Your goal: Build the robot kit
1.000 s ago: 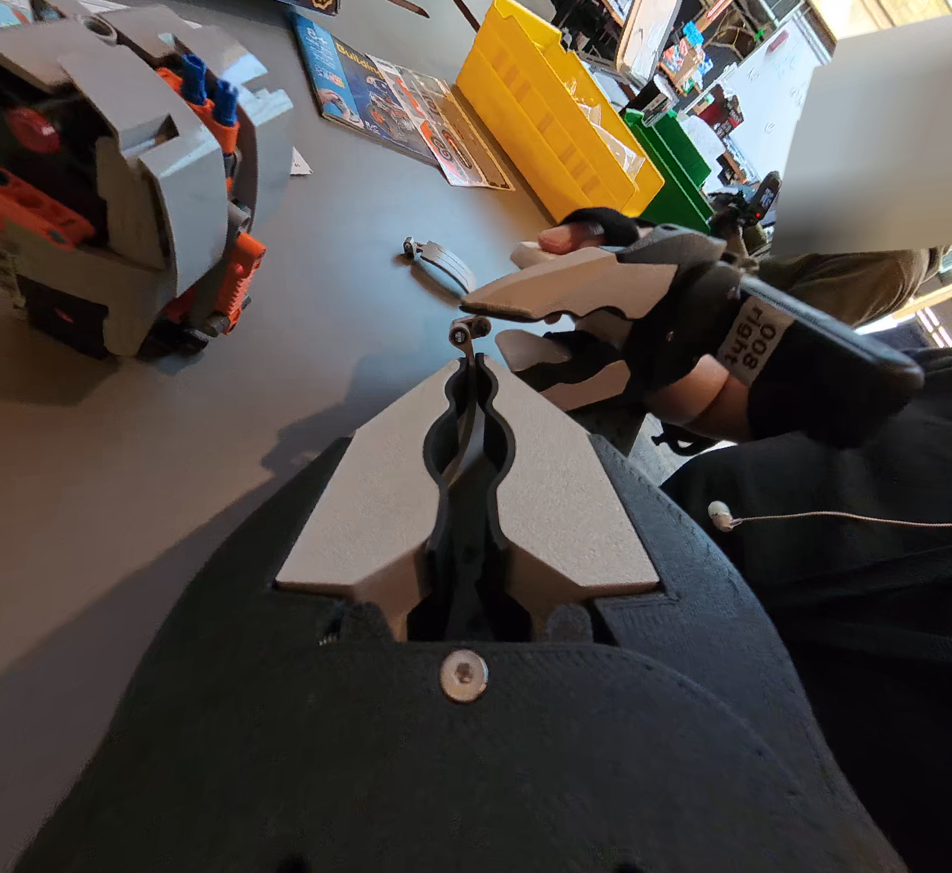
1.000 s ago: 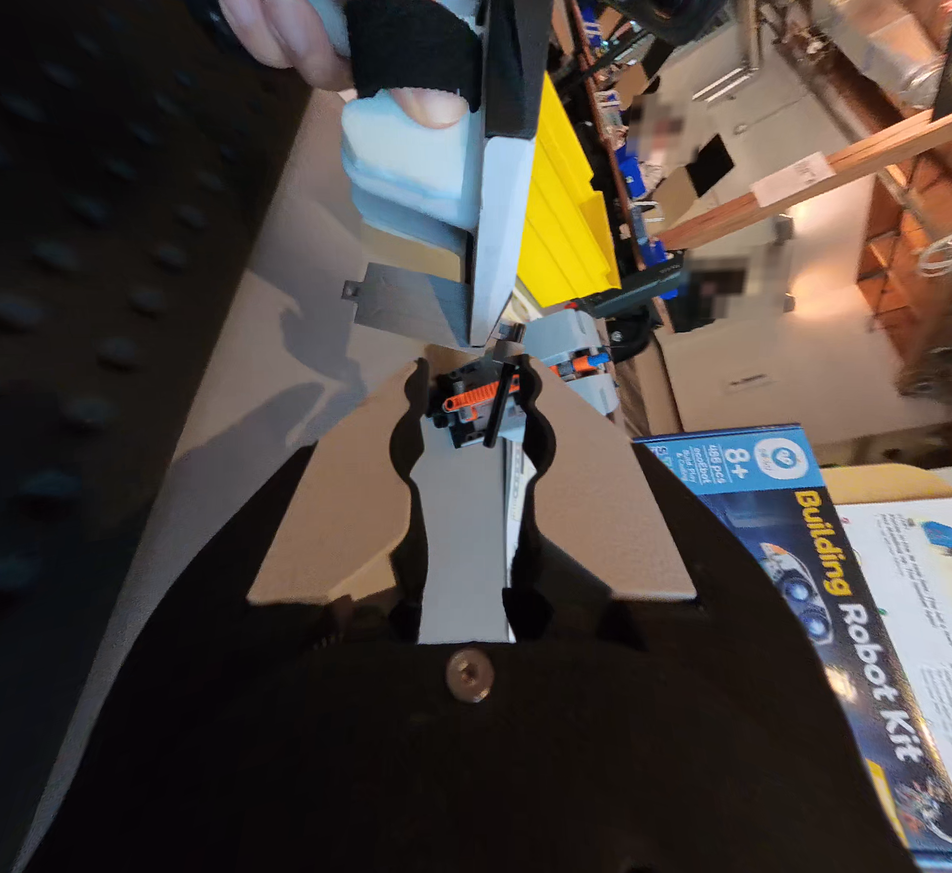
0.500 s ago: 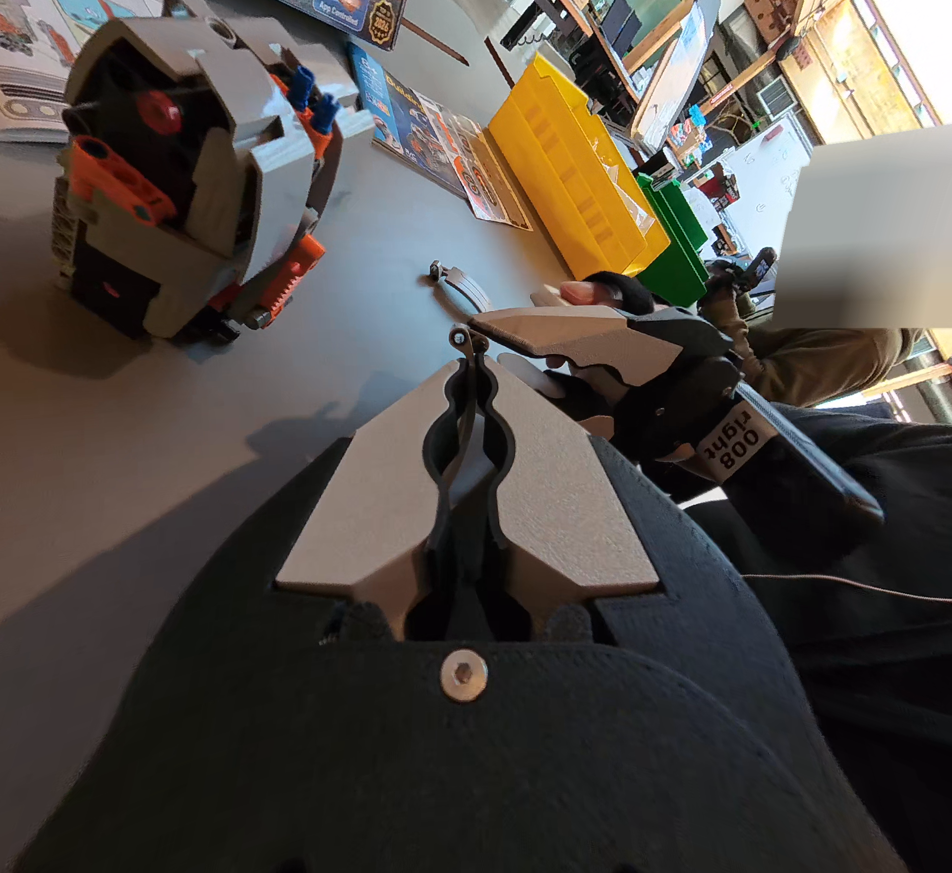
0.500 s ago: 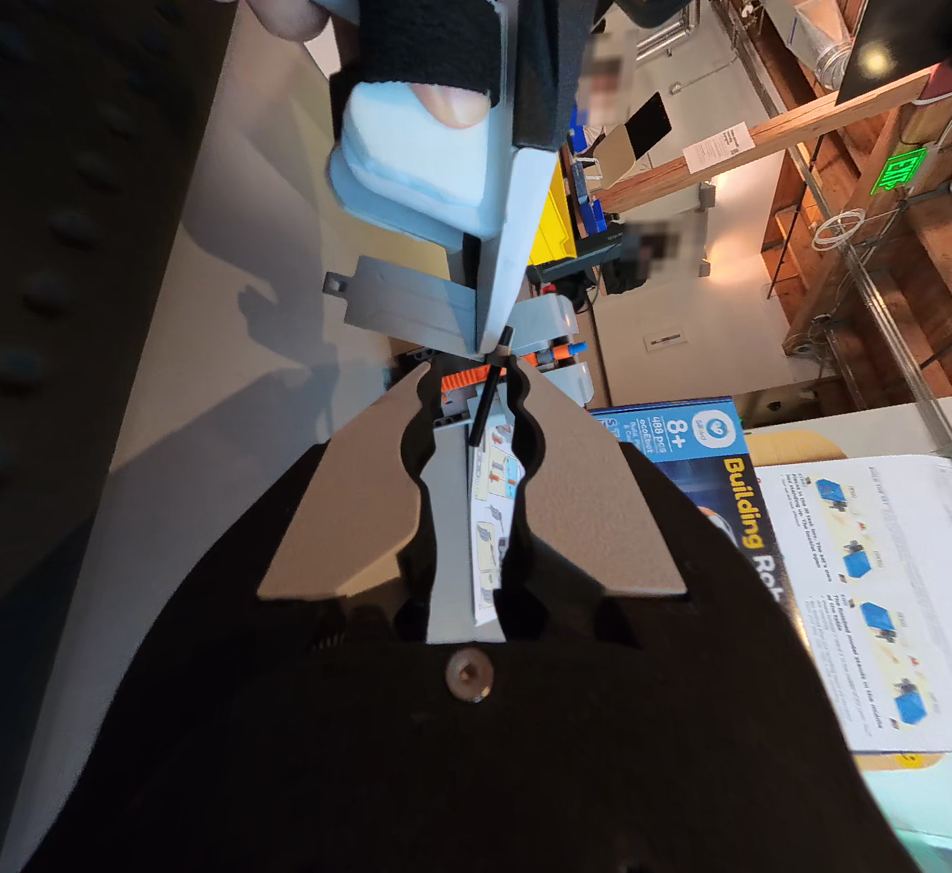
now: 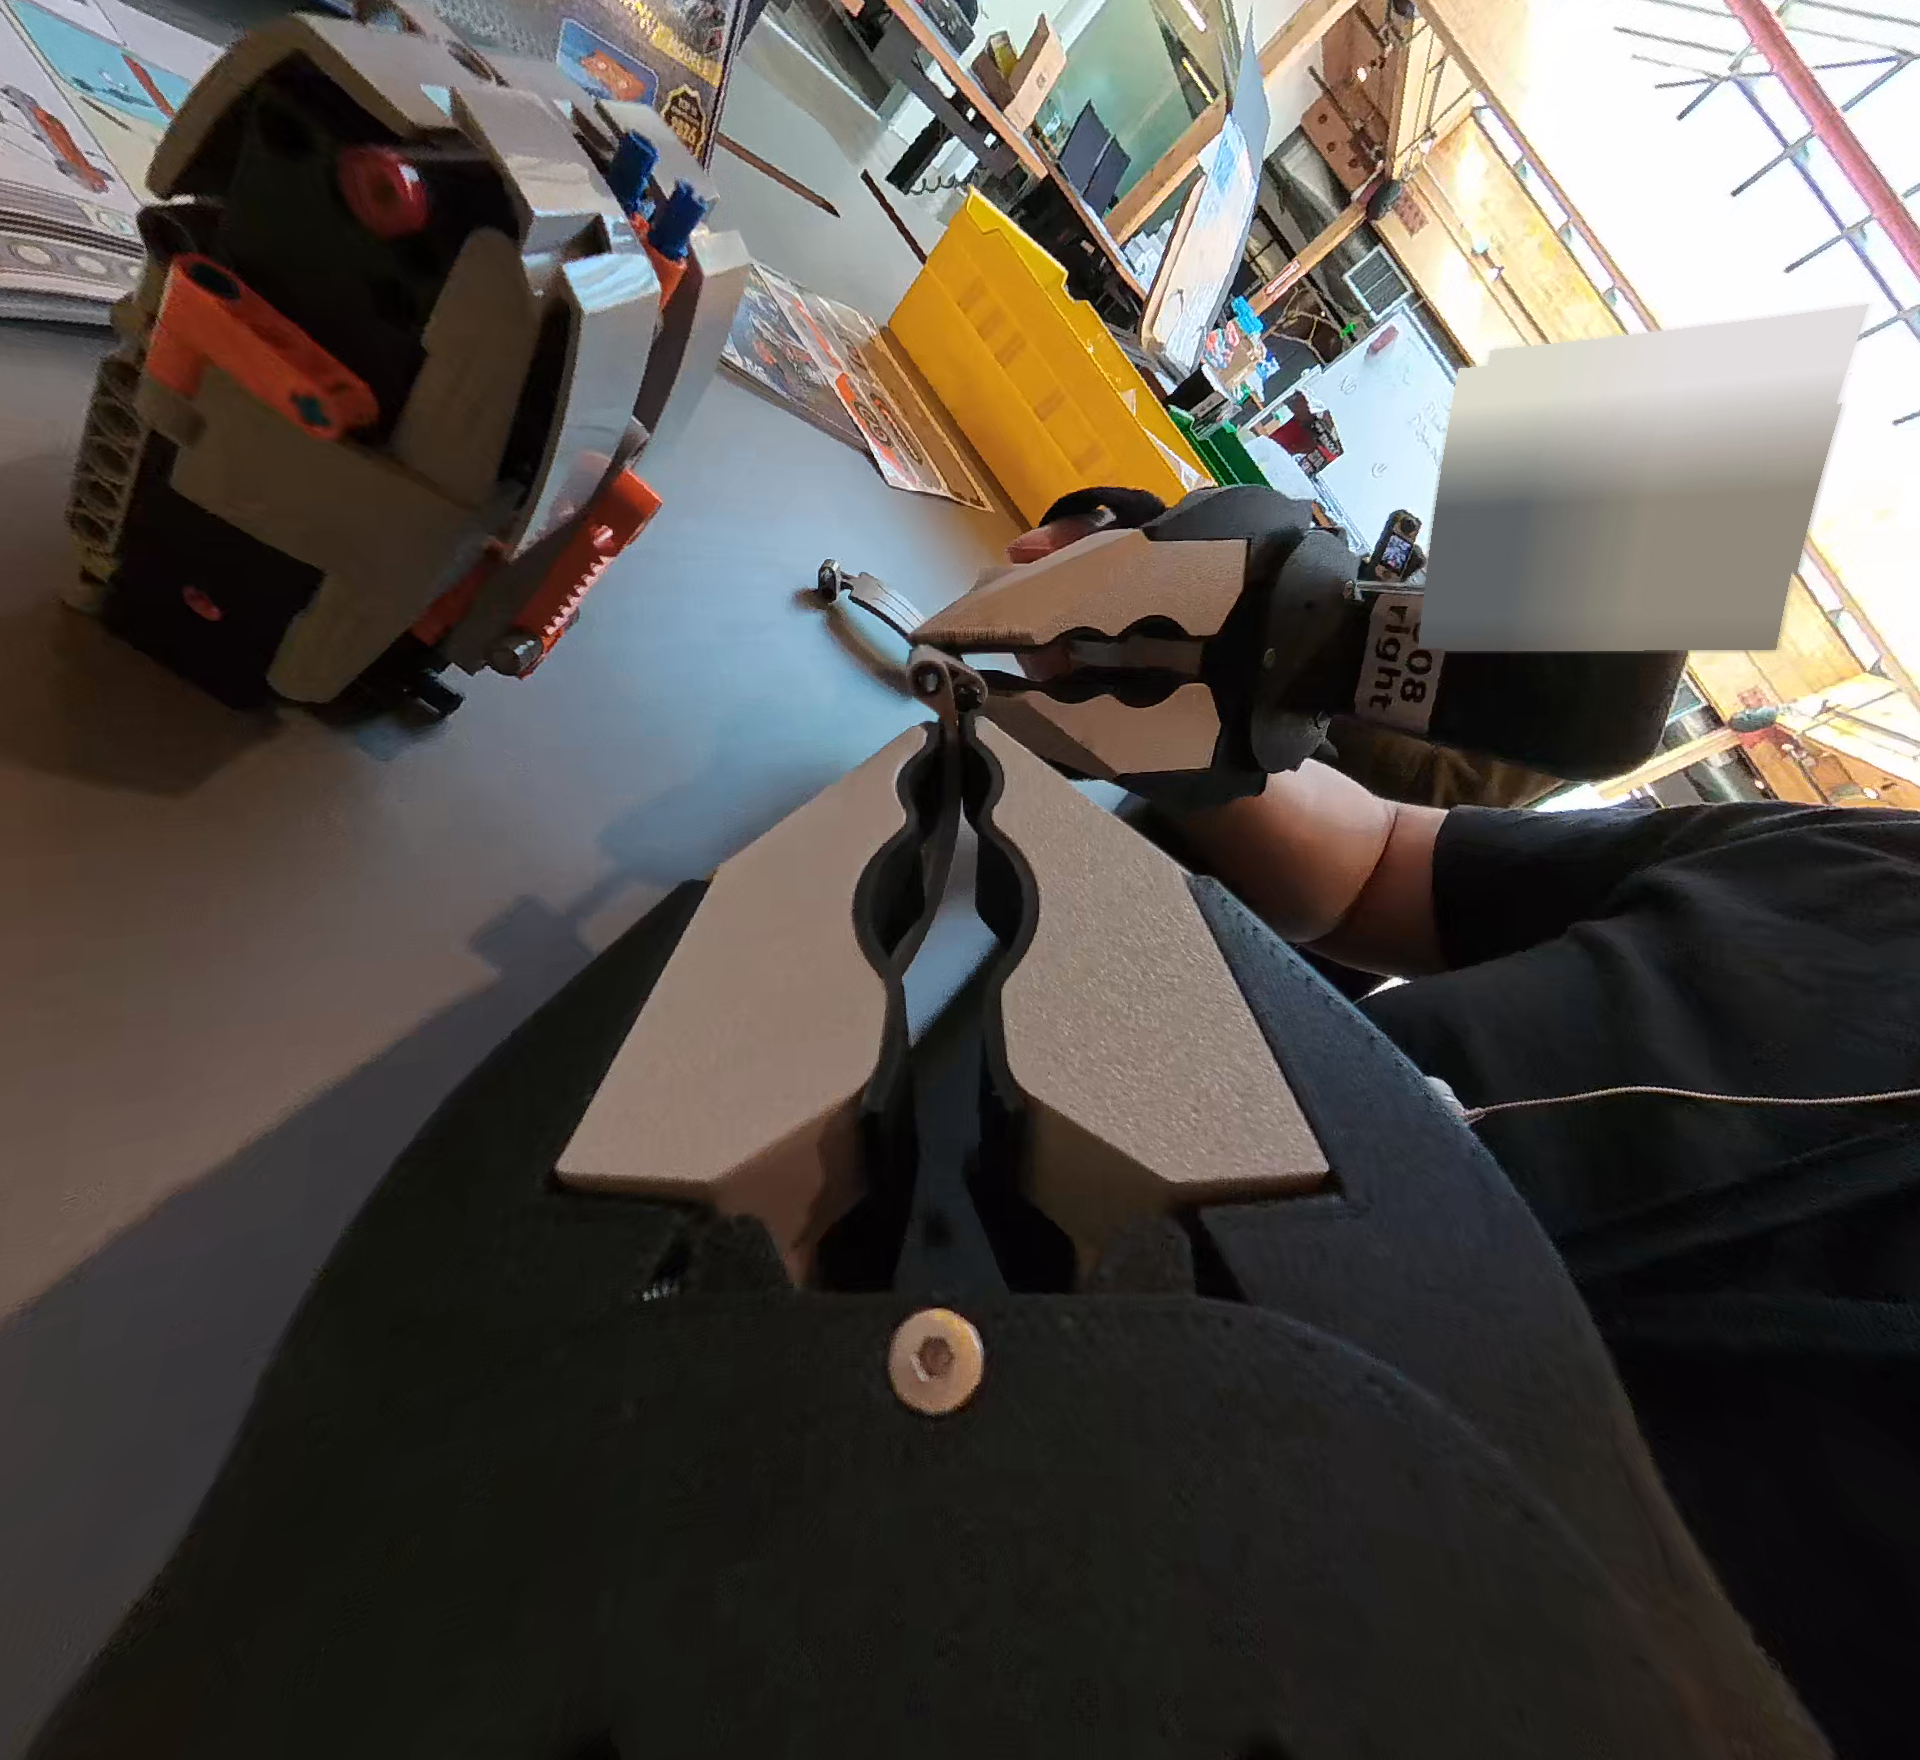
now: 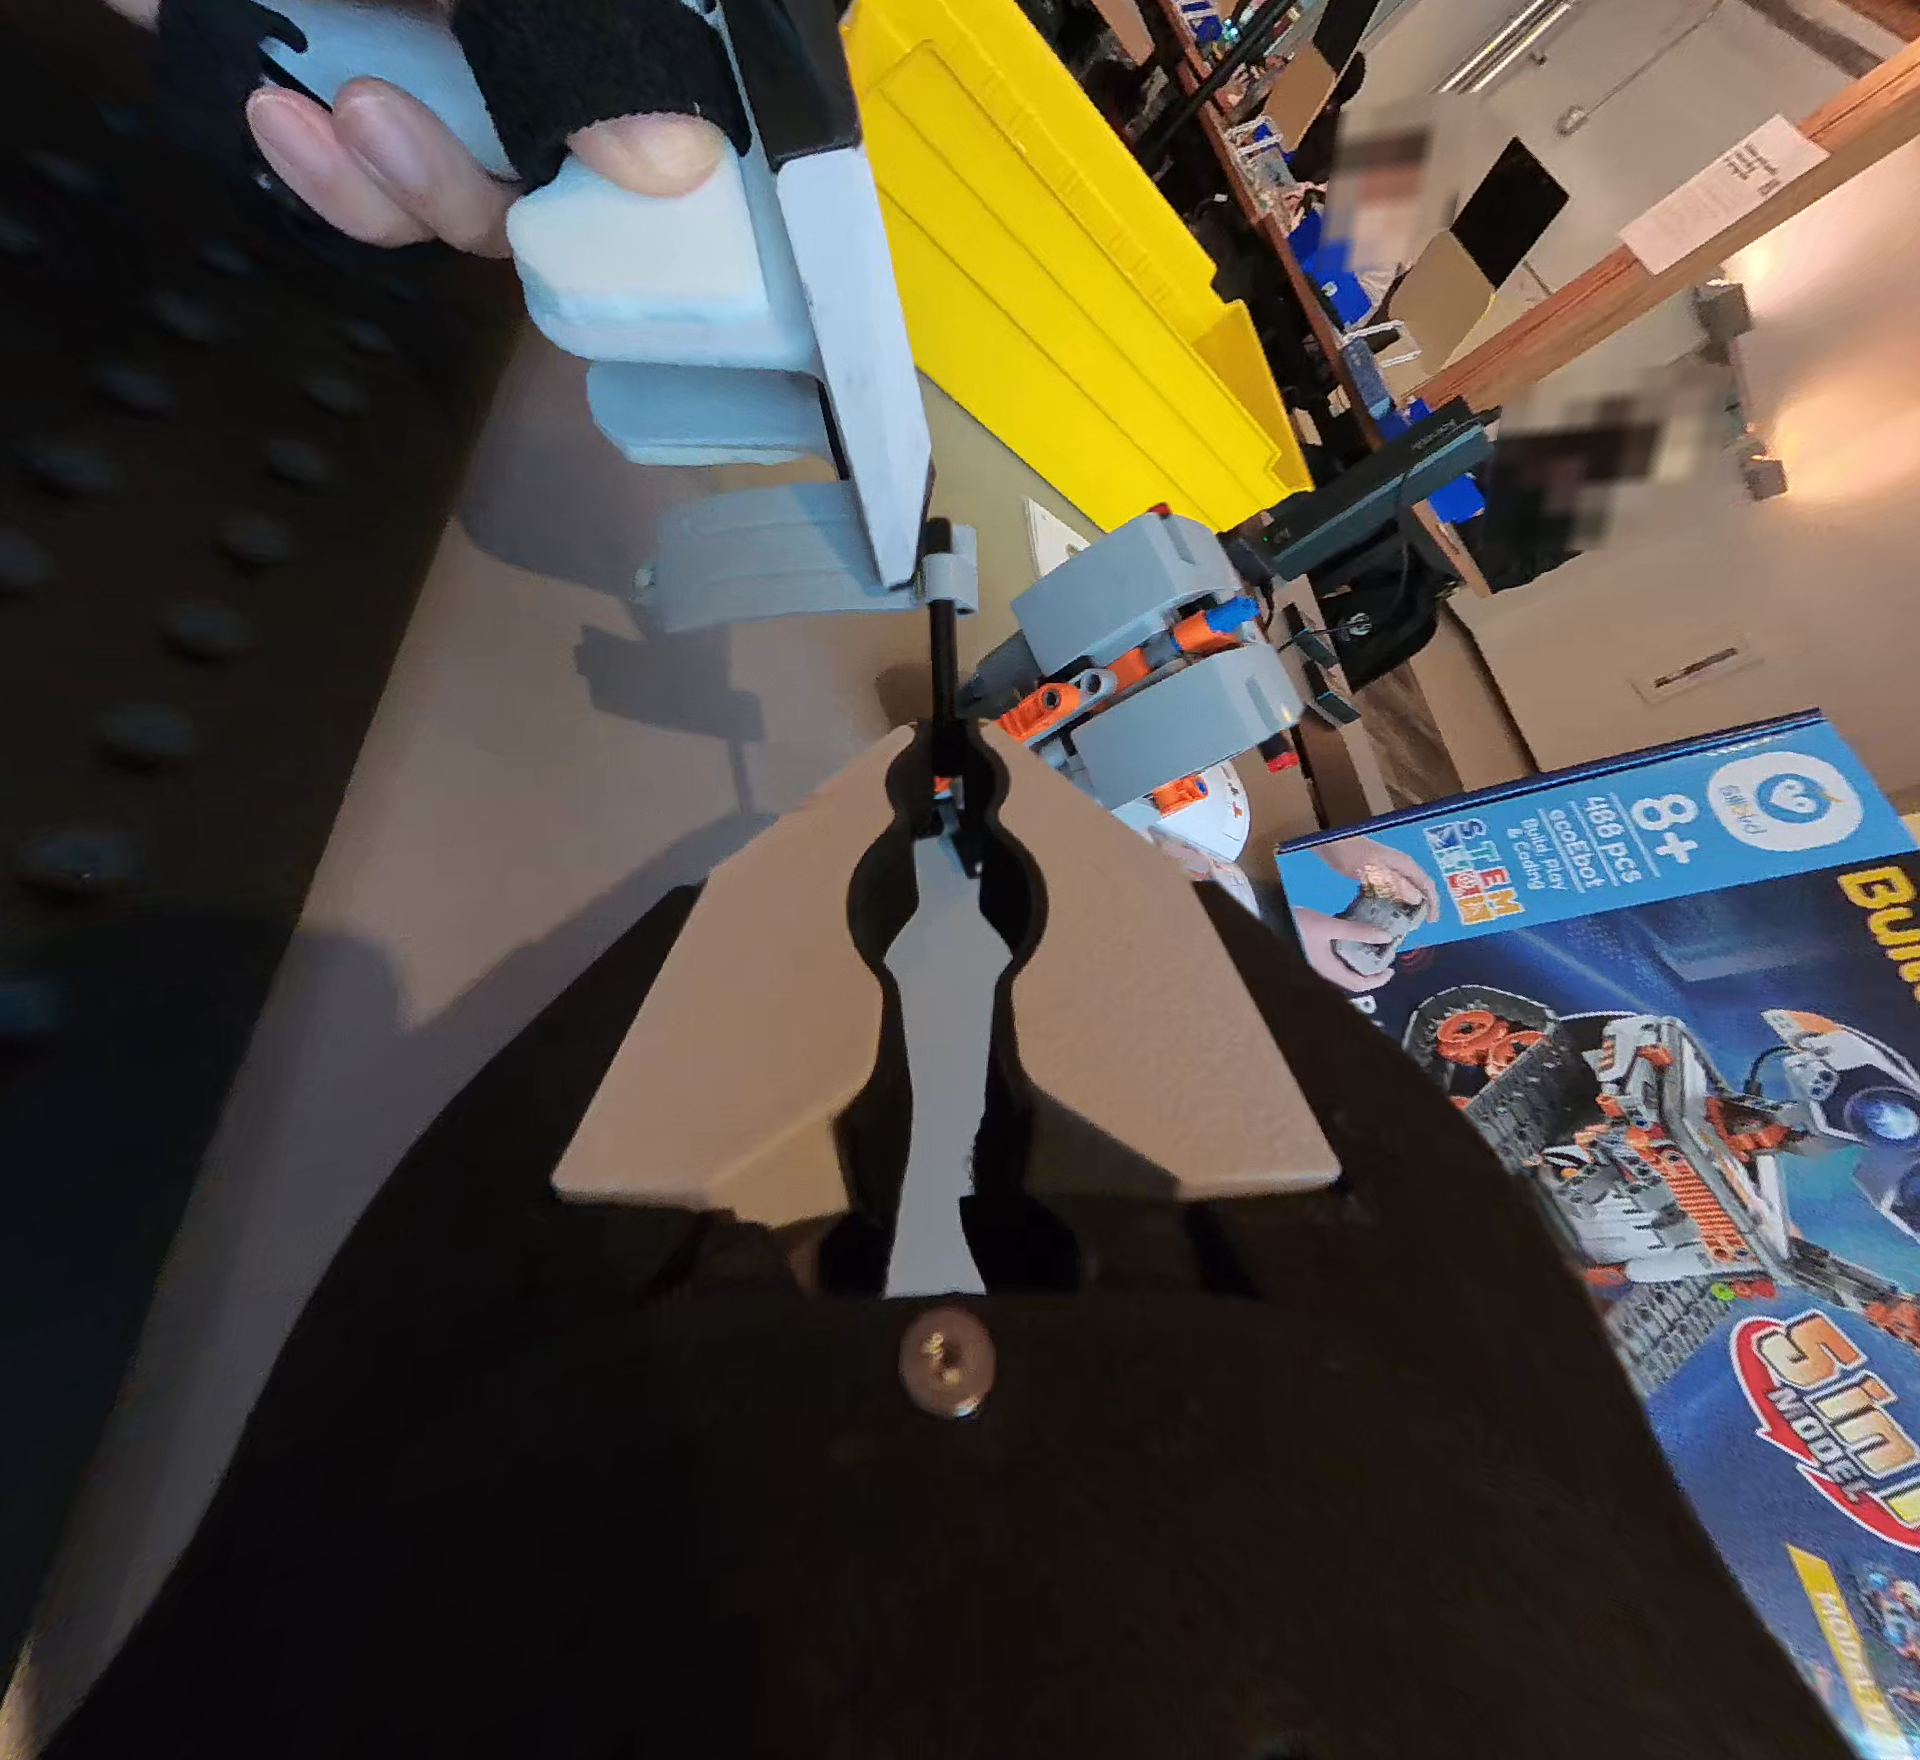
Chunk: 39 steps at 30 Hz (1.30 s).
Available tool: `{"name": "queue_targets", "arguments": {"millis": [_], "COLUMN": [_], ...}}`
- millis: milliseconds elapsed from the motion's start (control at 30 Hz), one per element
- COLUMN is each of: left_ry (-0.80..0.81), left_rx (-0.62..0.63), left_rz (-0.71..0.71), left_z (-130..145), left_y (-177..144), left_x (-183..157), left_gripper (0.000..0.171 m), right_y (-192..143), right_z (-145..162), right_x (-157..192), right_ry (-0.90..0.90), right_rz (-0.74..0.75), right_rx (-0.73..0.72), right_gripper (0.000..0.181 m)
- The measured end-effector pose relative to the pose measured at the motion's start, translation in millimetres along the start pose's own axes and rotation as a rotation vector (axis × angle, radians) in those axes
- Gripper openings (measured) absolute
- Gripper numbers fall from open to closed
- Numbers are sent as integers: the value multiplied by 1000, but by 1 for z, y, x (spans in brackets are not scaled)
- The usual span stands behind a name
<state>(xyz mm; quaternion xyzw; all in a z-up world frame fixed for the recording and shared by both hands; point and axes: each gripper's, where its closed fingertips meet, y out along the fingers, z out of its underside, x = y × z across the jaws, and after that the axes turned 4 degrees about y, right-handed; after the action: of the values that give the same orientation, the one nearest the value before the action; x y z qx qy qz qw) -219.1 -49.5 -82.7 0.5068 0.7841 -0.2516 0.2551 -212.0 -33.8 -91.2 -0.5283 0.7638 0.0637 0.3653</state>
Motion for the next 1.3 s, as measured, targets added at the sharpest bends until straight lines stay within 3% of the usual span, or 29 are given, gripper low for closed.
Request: {"name": "queue_targets", "arguments": {"millis": [333, 500, 800, 1100, 1300], "left_ry": [-98, -65, -61, -198, -160], "left_rx": [-82, -47, -34, -9, 10], "left_rz": [77, 17, 14, 77, 62], "left_z": [-6, -3, -12, -16, -18], "left_y": [-7, -8, -13, -4, -5], "left_x": [8, 16, 30, 48, 50], "left_gripper": [24, 10, 9, 10, 10], "right_y": [10, 19, 35, 43, 46], "right_z": [-4, -4, 0, 15, 16], "right_x": [3, 5, -3, -13, -16], "right_ry": [-185, -203, -191, -156, -170], "right_rz": [45, 59, 108, 127, 138], "right_rx": [-15, 1, 30, 88, 87], "right_gripper": [3, 3, 3, 4, 3]}}
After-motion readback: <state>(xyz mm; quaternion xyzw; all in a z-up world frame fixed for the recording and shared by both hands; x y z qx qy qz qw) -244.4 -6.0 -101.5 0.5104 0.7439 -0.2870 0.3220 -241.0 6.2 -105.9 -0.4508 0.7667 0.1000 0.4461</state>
